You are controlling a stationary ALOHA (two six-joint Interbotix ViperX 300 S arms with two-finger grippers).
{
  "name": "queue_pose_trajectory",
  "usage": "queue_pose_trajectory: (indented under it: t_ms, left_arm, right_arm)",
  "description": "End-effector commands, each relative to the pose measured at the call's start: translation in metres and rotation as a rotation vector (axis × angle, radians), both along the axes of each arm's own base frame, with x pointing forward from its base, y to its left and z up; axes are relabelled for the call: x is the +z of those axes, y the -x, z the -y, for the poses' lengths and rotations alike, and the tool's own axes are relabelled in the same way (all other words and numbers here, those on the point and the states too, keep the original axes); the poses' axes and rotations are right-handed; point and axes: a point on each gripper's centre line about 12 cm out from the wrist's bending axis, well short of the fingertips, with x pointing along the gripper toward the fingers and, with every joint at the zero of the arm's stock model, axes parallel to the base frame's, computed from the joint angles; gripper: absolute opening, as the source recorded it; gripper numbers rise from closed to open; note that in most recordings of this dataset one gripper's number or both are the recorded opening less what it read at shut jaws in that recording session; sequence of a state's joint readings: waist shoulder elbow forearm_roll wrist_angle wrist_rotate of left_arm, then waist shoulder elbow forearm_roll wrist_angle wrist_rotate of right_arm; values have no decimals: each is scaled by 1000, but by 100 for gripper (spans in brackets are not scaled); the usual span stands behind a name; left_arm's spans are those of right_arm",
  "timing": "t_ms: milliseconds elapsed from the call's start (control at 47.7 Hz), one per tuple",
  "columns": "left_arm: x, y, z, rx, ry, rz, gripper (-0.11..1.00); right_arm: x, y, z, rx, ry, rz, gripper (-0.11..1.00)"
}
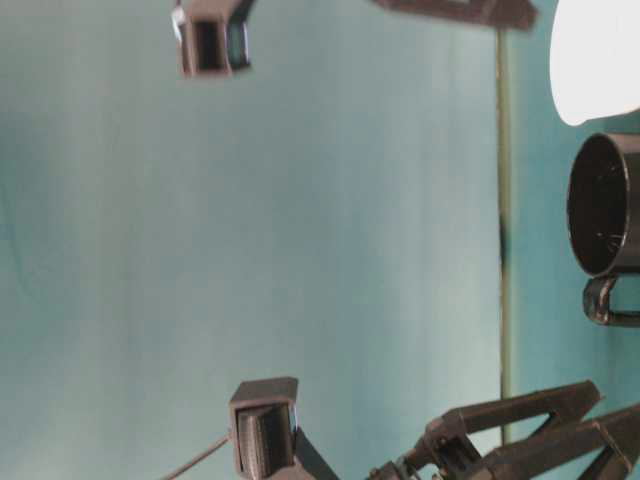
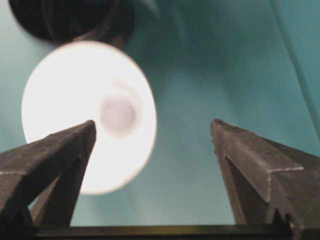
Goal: Put a paper cup into the cup holder on your left arm.
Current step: 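Move the open right gripper over the white paper cup's rim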
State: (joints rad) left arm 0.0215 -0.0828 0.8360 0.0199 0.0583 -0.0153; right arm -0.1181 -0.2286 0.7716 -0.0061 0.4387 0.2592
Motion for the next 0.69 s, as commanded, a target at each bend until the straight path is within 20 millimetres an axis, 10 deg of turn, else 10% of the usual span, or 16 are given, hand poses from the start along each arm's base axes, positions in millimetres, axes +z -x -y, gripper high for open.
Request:
queue_pose_trajectory:
  t_ms: [0, 671]
  left_arm:
    - [7, -1, 3, -6, 3, 25, 83]
    - [4, 4, 6, -1, 17, 14, 83]
  right_arm:
    - [9, -12, 4, 2, 15, 51, 95]
    - [-4, -11, 5, 2, 11, 3, 95]
